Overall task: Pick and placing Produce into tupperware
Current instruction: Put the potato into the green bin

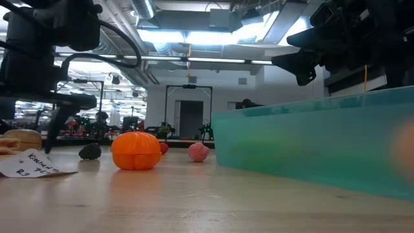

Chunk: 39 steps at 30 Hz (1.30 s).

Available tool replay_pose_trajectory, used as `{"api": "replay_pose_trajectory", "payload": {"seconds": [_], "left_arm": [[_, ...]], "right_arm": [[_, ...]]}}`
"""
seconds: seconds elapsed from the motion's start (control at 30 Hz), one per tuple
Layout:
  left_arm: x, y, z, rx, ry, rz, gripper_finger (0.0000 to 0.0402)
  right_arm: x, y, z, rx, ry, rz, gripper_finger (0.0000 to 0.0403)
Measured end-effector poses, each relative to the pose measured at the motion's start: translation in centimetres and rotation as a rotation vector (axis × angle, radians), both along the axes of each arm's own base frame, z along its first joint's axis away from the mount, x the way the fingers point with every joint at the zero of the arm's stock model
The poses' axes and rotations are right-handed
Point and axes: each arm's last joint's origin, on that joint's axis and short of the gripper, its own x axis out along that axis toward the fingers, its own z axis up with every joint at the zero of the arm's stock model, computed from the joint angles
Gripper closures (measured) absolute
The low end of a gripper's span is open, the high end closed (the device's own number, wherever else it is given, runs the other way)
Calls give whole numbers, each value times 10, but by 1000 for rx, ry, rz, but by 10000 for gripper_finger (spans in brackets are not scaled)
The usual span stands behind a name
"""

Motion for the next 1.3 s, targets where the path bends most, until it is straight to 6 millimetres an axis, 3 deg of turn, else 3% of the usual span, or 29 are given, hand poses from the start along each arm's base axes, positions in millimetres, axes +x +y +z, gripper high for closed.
{"api": "replay_pose_trajectory", "payload": {"seconds": [0.6,1.3], "left_arm": [[0,0,0,-3,0,0,211],[4,0,6,33,-44,45,213]], "right_arm": [[0,0,0,-2,0,0,125],[0,0,0,-6,1,0,125]]}}
